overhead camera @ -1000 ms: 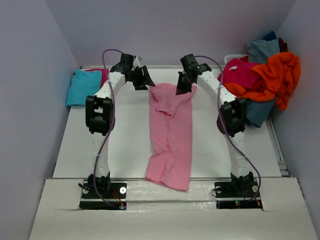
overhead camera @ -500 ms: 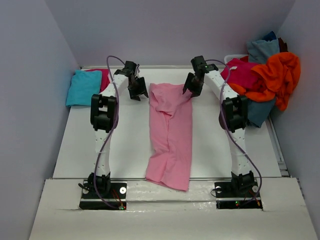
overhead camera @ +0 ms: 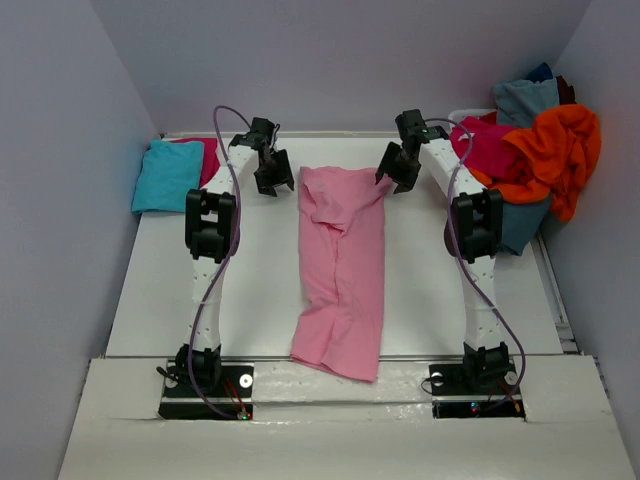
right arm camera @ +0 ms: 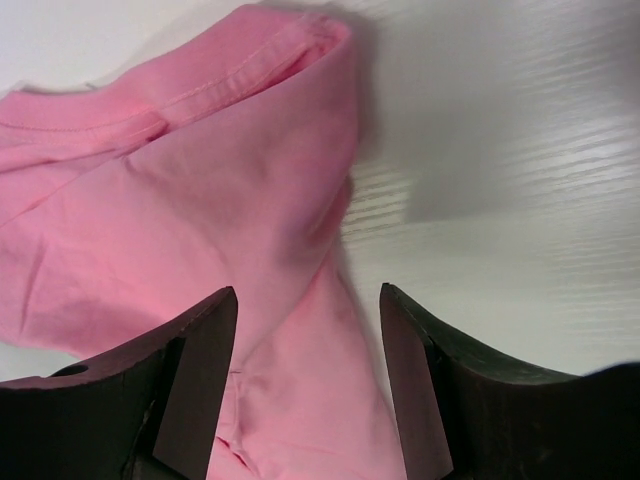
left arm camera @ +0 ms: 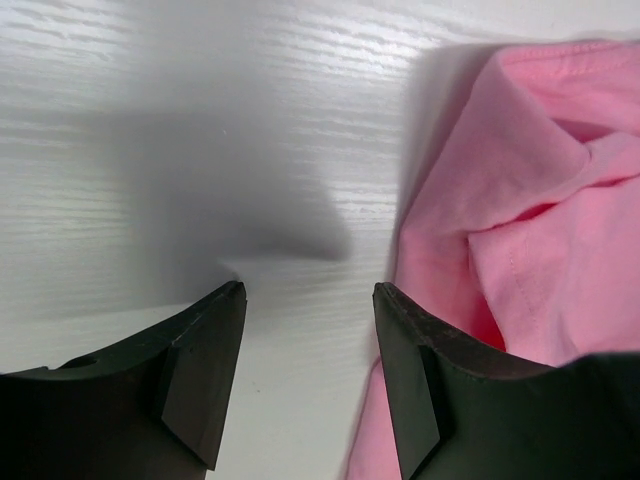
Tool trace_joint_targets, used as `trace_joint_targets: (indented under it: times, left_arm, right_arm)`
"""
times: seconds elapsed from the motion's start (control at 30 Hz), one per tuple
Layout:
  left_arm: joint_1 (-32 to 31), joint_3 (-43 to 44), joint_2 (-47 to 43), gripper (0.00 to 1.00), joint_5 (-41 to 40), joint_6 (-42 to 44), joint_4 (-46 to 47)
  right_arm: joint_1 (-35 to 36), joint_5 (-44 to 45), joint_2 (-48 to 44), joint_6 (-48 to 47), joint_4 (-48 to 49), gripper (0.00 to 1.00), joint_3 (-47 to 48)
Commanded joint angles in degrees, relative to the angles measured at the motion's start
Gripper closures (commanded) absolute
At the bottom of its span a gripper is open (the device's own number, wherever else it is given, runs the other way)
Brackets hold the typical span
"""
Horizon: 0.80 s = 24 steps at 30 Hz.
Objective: Fold and stack the t-shirts
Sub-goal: Smooth out the rectangle-folded T-shirt at the center of the board.
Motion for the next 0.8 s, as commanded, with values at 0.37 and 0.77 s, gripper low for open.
trace_joint_targets:
  times: [0.37,0.77]
  left_arm:
    - [-0.27,-8.48,-1.28,0.29,2.73,-0.16,6.73]
    - [1.83,-7.02,-2.25,0.29,10.91,-5.27,11.34]
  right_arm:
    - [-1.7,-3.49,-0.46,0.28,9.8,0.25,-9.9]
    - [-1.7,-7.63,-5.21,1.34,16.34,0.24,-14.66]
